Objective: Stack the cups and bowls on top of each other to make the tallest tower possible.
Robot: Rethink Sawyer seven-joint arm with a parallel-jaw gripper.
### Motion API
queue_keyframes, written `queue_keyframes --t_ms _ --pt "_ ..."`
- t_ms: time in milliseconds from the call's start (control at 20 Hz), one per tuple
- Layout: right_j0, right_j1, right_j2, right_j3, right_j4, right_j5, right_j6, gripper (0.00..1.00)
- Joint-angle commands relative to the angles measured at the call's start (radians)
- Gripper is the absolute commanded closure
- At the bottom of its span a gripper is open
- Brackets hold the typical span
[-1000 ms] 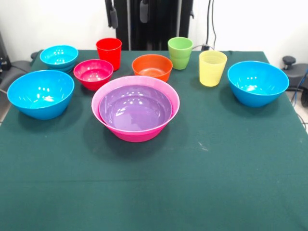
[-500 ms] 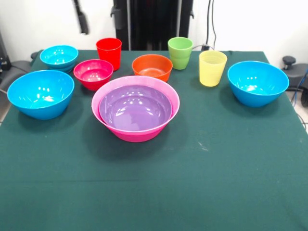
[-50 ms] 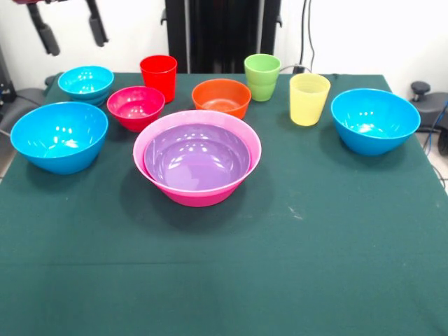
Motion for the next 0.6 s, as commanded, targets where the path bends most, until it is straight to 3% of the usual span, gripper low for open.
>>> queue_keyframes --t_ms 50,600 --pt "0.038 0.068 0.013 0.116 -0.083 -0.102 -0.317 0.00" --pt "0.051 0.124 -0.015 0.118 -0.104 -0.161 -0.298 0.00"
